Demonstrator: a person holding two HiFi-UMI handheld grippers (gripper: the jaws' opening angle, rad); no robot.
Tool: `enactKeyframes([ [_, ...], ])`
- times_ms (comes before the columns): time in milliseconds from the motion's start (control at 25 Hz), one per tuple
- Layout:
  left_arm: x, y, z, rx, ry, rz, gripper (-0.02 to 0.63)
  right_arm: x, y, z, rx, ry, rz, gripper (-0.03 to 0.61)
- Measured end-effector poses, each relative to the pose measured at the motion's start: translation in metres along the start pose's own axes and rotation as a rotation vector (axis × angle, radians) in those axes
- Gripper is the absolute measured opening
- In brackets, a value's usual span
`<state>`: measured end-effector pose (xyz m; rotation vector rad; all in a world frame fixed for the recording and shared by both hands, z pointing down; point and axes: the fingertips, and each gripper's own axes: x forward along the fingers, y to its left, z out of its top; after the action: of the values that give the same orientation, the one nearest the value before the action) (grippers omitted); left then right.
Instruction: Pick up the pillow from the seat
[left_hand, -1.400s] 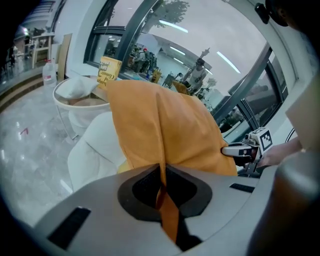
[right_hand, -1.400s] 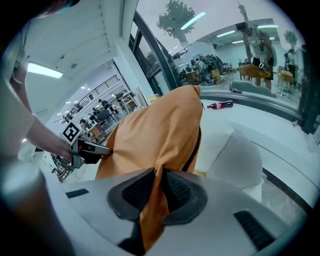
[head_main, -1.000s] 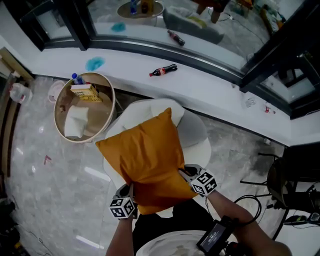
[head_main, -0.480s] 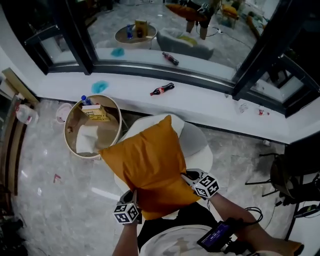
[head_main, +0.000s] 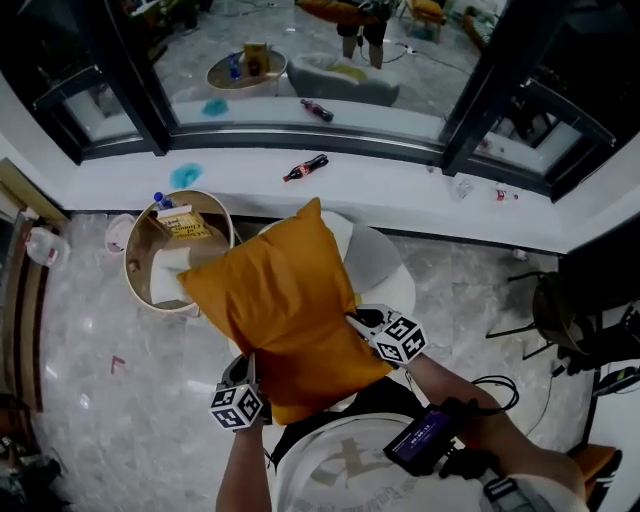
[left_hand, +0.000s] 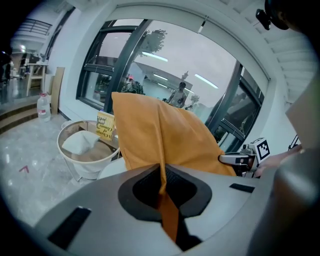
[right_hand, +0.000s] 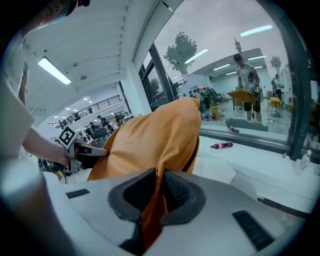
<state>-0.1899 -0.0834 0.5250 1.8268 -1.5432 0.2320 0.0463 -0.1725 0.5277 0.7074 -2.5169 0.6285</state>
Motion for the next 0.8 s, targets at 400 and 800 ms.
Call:
enactKeyframes([
  [400,-0.027,-0.006,0.068,0.084,-0.126,-0.038,0.023,-0.012,0.017,0.065,-0.076,-0.112,-0.029,0.048],
  [800,-0.057,-0.02,0.105,0.136,-0.204,-0.087,0.021,-0.046,0.048,0.102,-0.068,-0.222,-0.06,0.048],
])
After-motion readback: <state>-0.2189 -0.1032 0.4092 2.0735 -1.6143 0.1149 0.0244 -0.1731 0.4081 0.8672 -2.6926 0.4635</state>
